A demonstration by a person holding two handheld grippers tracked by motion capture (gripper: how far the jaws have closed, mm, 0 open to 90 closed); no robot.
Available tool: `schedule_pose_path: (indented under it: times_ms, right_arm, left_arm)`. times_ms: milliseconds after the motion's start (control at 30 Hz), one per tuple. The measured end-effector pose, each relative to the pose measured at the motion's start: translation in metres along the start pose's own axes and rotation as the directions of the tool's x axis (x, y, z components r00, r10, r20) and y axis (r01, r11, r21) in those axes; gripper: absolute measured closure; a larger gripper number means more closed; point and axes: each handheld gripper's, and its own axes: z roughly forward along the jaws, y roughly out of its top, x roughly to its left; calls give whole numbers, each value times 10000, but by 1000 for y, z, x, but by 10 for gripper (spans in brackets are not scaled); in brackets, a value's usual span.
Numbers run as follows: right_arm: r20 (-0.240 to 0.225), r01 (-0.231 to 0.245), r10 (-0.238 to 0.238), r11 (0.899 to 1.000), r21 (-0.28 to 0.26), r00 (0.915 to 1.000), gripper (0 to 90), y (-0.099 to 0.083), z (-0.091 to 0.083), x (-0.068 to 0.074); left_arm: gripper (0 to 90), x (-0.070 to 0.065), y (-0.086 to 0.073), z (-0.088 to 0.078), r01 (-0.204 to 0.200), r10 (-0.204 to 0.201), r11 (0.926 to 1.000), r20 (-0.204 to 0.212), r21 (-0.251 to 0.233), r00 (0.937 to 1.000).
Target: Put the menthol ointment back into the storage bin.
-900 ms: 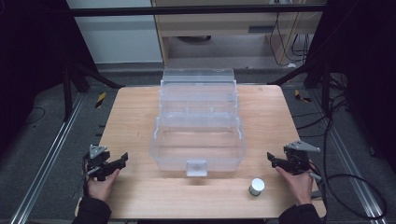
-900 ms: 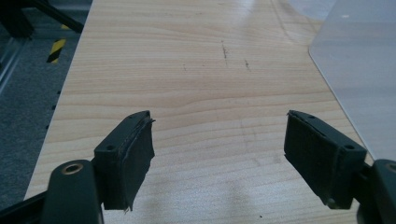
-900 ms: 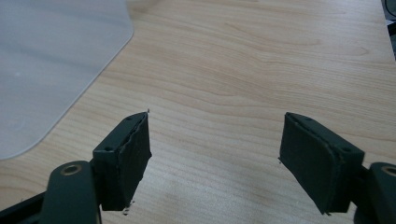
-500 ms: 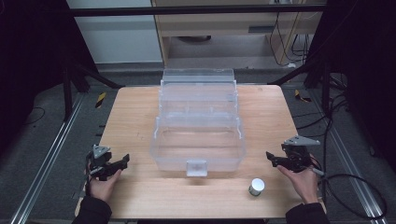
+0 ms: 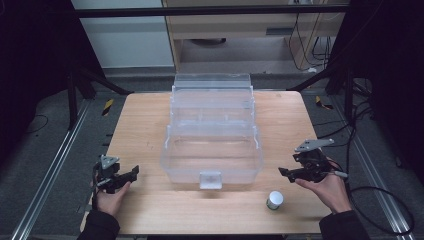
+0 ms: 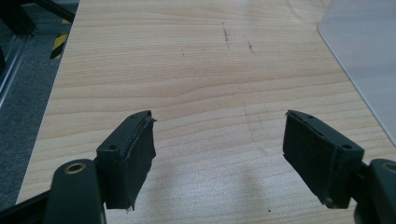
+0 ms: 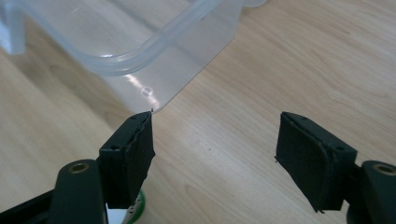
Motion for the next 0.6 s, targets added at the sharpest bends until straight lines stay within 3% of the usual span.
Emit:
schedule_pose_path:
  times_ms: [267, 600]
  right_arm:
    - [-561, 910, -879, 9943, 563, 9945, 264, 9, -9, 14]
    - [-1309, 1758, -1561, 9721, 1554, 9790, 266, 17, -14, 26]
  left_arm:
    - [246, 0, 0, 1, -198, 198, 9998, -55, 55, 9998]
    - [246, -2, 0, 3, -454, 455, 9989, -47, 128, 9990]
